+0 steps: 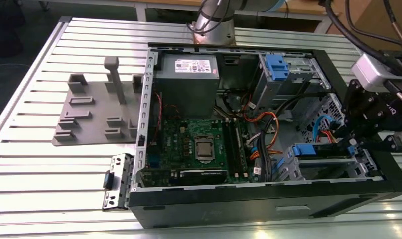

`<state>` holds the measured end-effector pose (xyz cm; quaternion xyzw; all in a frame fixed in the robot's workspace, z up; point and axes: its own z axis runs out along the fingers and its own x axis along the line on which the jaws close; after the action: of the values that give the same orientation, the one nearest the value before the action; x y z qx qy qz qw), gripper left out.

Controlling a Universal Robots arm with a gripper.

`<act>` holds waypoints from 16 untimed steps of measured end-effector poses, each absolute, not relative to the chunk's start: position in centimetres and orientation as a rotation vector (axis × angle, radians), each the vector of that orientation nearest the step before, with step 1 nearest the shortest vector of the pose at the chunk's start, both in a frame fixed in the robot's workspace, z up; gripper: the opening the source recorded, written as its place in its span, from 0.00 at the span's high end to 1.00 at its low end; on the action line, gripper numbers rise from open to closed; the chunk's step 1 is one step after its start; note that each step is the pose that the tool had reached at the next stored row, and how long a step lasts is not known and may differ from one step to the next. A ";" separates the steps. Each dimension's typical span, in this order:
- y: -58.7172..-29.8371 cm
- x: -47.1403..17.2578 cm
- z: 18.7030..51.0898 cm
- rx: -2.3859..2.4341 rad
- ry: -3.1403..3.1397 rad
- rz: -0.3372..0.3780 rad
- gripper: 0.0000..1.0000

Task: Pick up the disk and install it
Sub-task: 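Insert the first disk wire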

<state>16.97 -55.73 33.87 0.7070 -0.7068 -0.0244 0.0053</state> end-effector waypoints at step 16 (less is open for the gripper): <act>-55.6 18.7 35.8 2.194 -2.194 -0.117 0.90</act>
<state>18.69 -55.65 35.77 0.7065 -0.7065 -0.0378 0.0186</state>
